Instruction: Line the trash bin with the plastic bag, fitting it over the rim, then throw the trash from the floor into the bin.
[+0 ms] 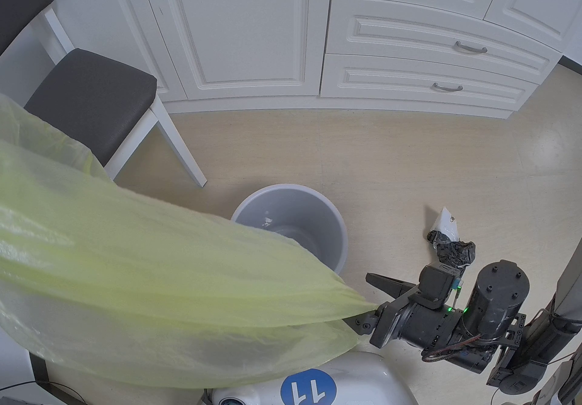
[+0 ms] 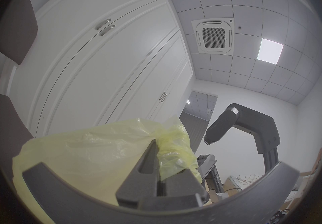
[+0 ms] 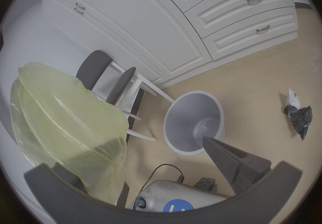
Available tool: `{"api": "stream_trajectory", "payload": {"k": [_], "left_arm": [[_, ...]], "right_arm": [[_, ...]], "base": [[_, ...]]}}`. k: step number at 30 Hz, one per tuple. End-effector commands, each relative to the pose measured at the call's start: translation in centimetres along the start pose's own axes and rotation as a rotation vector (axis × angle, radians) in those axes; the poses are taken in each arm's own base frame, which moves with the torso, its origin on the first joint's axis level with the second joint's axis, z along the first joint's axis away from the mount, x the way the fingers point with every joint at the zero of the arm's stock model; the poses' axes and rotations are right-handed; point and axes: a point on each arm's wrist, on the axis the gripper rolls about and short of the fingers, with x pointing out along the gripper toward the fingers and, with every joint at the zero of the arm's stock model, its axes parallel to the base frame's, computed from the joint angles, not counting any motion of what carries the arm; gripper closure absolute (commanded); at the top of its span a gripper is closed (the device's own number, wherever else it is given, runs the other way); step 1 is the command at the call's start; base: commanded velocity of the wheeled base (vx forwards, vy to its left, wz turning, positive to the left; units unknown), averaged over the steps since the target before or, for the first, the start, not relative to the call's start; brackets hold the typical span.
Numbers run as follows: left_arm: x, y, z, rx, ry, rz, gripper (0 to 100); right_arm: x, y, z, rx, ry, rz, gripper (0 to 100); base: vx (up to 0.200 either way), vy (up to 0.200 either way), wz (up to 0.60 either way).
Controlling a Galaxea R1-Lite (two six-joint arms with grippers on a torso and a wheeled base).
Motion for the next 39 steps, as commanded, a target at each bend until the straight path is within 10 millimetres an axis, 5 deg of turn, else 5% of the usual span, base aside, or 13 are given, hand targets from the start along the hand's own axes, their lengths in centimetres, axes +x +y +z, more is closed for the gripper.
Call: {"api": "stream_trajectory", "payload": {"k": [1,39], "left_arm": [[0.0,0.0,0.0,-0.001,0.001,0.0,100],[0.1,0.1,-0.3,-0.008,0.011,0.004,100]], "right_arm": [[0.1,-0.1,-0.3,-0.001,0.013,-0.002,0],[-1.2,2.0,-0.7,-0.008,0.007,0.089,0]], "base": [[0.0,0.0,0.0],[0.0,0.0,0.0]]}}
